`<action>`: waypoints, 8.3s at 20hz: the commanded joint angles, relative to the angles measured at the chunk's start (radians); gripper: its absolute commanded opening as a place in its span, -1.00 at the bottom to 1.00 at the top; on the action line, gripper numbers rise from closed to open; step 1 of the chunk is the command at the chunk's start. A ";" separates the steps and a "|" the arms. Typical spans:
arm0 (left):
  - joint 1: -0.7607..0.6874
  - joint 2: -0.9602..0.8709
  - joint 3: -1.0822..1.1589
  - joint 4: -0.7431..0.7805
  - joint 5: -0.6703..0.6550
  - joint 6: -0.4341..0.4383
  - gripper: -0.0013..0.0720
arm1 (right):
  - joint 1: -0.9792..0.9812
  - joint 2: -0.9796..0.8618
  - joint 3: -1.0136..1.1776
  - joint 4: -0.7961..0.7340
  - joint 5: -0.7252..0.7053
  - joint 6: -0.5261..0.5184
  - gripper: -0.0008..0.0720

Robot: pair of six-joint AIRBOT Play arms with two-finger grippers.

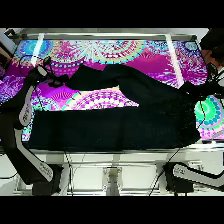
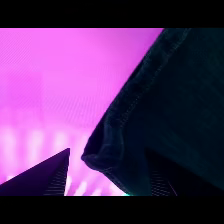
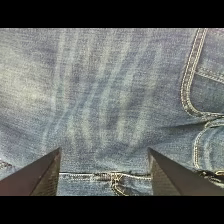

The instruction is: Fold the clothes and pants, and hang the long-sleeved shirts on hangers.

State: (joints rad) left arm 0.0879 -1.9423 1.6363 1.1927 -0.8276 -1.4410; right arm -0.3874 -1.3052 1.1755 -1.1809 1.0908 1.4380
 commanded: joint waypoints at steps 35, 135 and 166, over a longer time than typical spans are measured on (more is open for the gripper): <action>0.228 0.295 -0.044 0.681 -0.683 -0.140 0.03 | 0.002 -0.128 0.002 -0.219 -0.133 0.073 0.66; 0.695 0.938 -0.800 0.176 -0.334 0.128 -0.14 | -0.257 -0.125 -0.154 0.064 0.032 -0.330 0.50; 1.101 1.036 -1.005 0.210 -0.519 0.121 0.22 | -0.254 -0.209 -0.241 0.394 -0.230 -0.433 -0.91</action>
State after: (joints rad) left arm 1.1419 -0.8909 0.6712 1.3746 -1.3617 -1.3083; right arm -0.6426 -1.5173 0.9348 -0.7918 0.8425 0.9951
